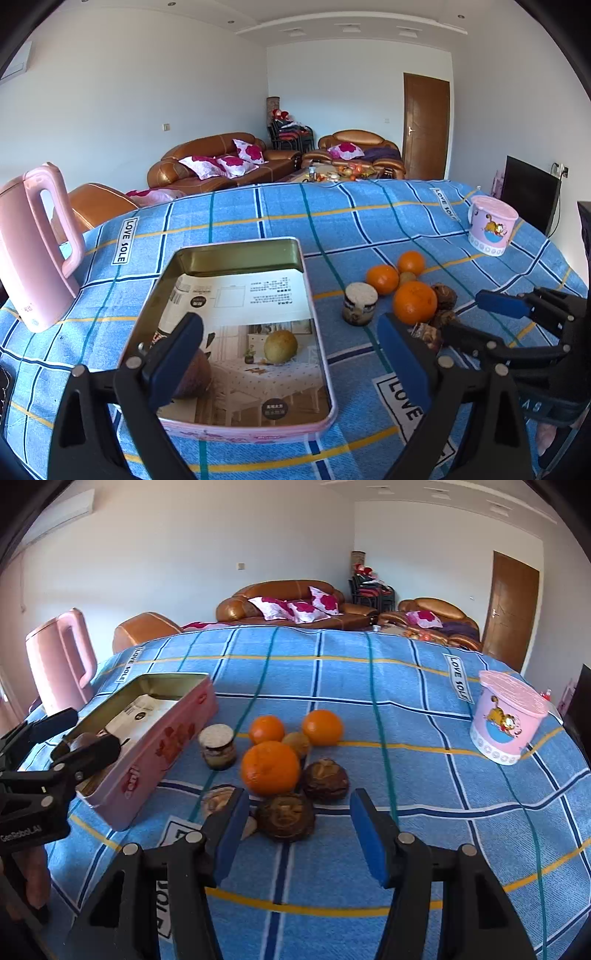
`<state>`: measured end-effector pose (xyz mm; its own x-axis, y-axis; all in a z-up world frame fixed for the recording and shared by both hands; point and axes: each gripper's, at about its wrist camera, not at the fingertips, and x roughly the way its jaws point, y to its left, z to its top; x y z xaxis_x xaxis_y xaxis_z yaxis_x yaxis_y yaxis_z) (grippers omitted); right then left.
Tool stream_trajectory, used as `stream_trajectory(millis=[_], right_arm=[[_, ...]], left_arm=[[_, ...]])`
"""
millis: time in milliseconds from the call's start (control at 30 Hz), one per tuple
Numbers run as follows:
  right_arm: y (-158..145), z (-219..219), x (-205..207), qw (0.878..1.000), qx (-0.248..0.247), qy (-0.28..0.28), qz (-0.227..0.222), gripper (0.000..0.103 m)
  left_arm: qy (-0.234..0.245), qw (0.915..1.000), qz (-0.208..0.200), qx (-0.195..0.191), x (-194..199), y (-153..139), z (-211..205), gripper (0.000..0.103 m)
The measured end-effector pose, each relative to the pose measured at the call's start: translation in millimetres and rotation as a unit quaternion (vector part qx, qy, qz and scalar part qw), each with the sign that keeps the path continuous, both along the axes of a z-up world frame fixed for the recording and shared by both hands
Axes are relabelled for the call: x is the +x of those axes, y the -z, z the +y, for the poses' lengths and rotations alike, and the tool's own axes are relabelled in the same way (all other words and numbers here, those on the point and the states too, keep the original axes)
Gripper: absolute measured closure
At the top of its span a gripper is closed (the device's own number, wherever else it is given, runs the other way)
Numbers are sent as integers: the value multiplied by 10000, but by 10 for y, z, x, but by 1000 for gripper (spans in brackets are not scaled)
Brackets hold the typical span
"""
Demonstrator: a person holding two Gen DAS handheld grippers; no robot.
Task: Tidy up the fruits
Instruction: 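Move both open tools back toward the fruit cluster, then grasp the small labeled can with the left tool while the right tool grasps a brown round fruit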
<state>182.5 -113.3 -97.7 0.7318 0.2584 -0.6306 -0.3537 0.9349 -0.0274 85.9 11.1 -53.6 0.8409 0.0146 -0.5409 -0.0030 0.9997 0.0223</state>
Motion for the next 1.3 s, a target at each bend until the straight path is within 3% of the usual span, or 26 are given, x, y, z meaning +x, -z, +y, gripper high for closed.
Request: stream_trajectory(millis=[100, 200, 367, 500, 567, 667, 767, 867, 1000, 1300], right_arm=[[41, 179, -24, 9995, -146, -262, 35, 44], [31, 119, -16, 9998, -110, -173, 11, 44], [67, -257, 76, 9992, 9, 364, 189, 44], [94, -478, 114, 9974, 184, 651, 252, 44], [80, -549, 114, 9966, 316, 726, 246, 44], [63, -594, 107, 9958, 381, 806, 196, 44], [62, -616, 105, 9954, 437, 832, 186, 44], [69, -613, 114, 9955, 438, 813, 213, 44], [77, -612, 111, 9956, 447, 799, 219, 44], [77, -516, 109, 9976, 317, 582, 211, 44]], left_arm=[[15, 10000, 0, -54, -14, -19, 7, 6], [216, 9997, 36, -56, -26, -24, -90, 6], [835, 9963, 187, -13, -10, -8, -453, 20], [1309, 9899, 532, -84, 80, 81, -753, 26], [1462, 9867, 707, -10, 137, 150, -871, 34], [1485, 9844, 938, 36, 218, 254, -930, 48], [1566, 9800, 1214, -210, 302, 337, -916, 54], [1557, 9799, 1243, -106, 330, 370, -938, 62], [1572, 9790, 1269, -265, 367, 378, -849, 64], [1313, 9856, 1056, -163, 287, 329, -626, 64]])
